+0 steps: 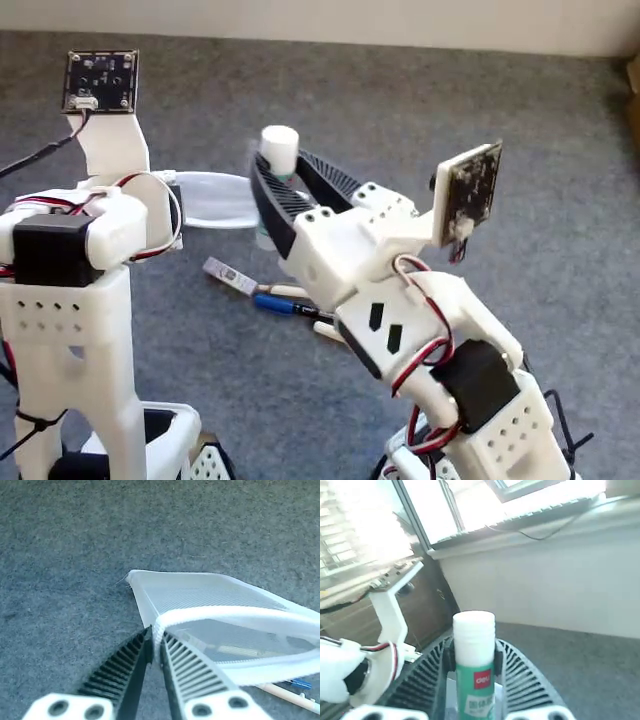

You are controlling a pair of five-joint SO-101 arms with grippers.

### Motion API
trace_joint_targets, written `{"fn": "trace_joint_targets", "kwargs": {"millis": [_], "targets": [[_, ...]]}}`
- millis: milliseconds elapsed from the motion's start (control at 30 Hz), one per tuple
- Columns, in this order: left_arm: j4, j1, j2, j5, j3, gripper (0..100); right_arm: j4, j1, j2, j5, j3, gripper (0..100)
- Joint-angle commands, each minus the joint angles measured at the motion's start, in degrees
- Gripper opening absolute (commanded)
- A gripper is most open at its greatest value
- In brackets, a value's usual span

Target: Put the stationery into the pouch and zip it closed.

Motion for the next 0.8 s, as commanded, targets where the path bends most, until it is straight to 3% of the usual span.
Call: {"fn": "trace_joint_targets", "kwargs": {"millis": [0, 267, 533, 767], "targets": [[-0.26, 1.27, 0.04, 0.79, -3.03, 1, -11.21, -1.63, -1.27, 2.73, 3.56, 0.4], [-0.09, 1.1, -0.13, 0.79, -2.86, 1, -41.1, -4.44, -1.27, 13.01, 24.04, 0.4], [0.09, 1.1, -0.22, 0.79, -2.77, 1, -52.09, -4.35, -0.48, 12.92, 31.08, 0.4], [0.18, 1.1, -0.31, 0.79, -2.68, 1, -62.9, -3.12, 10.86, 13.19, 31.25, 0.4]]}}
